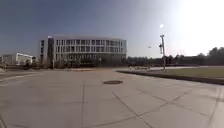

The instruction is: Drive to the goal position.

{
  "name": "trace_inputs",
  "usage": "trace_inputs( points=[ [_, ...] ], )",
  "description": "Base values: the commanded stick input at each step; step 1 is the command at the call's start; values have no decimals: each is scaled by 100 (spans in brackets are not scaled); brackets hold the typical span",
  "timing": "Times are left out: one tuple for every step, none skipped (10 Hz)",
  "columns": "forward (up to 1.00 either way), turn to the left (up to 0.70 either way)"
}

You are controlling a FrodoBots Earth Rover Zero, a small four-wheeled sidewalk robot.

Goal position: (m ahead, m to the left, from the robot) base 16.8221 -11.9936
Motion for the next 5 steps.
trace_inputs(
  points=[
    [56, 0],
    [56, 0],
    [56, 0],
    [56, 0],
    [53, 0]
  ],
)
